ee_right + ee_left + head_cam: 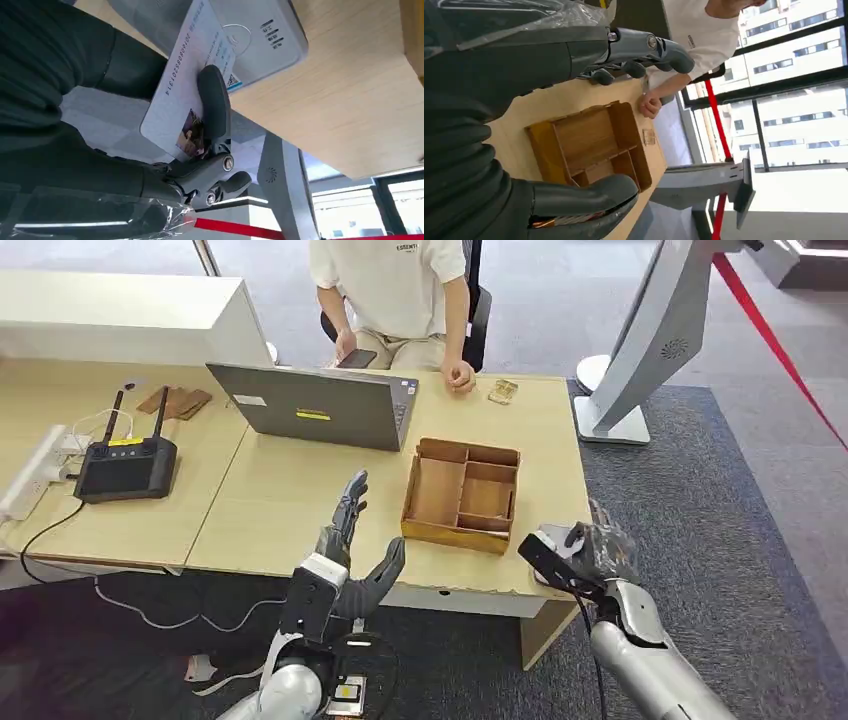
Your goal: Pass the card to the sensor for recognition and then transmit it.
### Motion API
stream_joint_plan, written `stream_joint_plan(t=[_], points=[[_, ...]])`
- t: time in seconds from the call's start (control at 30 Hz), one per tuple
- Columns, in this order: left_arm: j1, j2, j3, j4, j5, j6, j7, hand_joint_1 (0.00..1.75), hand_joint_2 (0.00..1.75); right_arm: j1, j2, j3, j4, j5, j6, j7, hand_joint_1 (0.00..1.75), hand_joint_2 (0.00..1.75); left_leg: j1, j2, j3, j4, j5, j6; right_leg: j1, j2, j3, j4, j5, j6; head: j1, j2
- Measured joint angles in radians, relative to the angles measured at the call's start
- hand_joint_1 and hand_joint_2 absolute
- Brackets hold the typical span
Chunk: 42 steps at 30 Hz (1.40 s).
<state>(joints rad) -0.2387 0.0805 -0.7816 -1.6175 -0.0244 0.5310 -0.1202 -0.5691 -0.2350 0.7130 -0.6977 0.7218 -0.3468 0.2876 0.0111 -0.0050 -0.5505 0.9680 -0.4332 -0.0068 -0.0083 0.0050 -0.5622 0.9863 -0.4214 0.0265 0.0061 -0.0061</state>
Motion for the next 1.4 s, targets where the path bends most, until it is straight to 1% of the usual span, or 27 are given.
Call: stream_joint_plan(t=[0.37,0.53,0.67,0.9,1.1,1.27,1.4], points=[[-0.001,0.0,0.0,0.0,0.005,0.0,0.004,0.0,1.75,0.0,0.0,0.0,0.0,-0.005,0.0,0.0,1.75,1.75,0.0,0.0,0.0,0.0,0.0,0.0,0.0,0.0,0.0,0.0,0.0,0.0,0.0,0.0],[-0.005,0.0,-0.001,0.0,0.017,0.0,-0.003,0.0,1.75,-0.003,0.001,-0.003,-0.005,-0.027,-0.034,-0.004,1.75,1.75,0.0,0.0,0.0,0.0,0.0,0.0,0.0,0.0,0.0,0.0,0.0,0.0,0.0,0.0],[-0.006,0.0,-0.001,0.003,0.018,0.0,-0.014,0.0,1.75,-0.019,0.002,-0.012,-0.036,-0.053,-0.055,-0.006,1.75,1.75,0.0,0.0,0.0,0.0,0.0,0.0,0.0,0.0,0.0,0.001,0.0,0.0,0.0,0.0],[-0.006,-0.003,-0.001,0.005,0.016,0.0,-0.019,0.0,1.75,-0.116,0.016,-0.028,-0.119,-0.126,-0.063,-0.035,1.75,1.75,0.0,0.0,0.0,0.0,0.0,0.0,0.0,0.0,0.0,0.001,0.0,0.0,0.0,0.0],[-0.006,-0.005,-0.002,0.009,0.016,0.0,-0.024,0.0,1.75,-0.192,0.028,-0.04,-0.19,-0.151,-0.061,-0.036,1.75,1.75,0.0,0.0,0.0,0.0,0.0,0.0,0.0,0.0,0.0,0.001,0.0,0.0,0.0,0.0],[-0.007,-0.005,-0.002,0.015,0.028,0.0,-0.032,0.0,1.75,-0.25,0.03,-0.04,-0.259,-0.156,-0.044,-0.002,1.75,1.75,-0.001,0.0,0.0,0.0,0.0,0.0,-0.001,0.0,0.0,0.001,0.0,0.0,0.0,0.0],[-0.021,-0.011,-0.008,0.025,0.058,0.0,-0.045,0.0,1.75,-0.297,0.029,-0.037,-0.3,-0.137,-0.009,0.036,1.75,1.75,-0.001,0.0,0.0,0.0,0.0,0.0,-0.001,0.0,0.0,0.001,0.0,0.0,0.0,0.0]])
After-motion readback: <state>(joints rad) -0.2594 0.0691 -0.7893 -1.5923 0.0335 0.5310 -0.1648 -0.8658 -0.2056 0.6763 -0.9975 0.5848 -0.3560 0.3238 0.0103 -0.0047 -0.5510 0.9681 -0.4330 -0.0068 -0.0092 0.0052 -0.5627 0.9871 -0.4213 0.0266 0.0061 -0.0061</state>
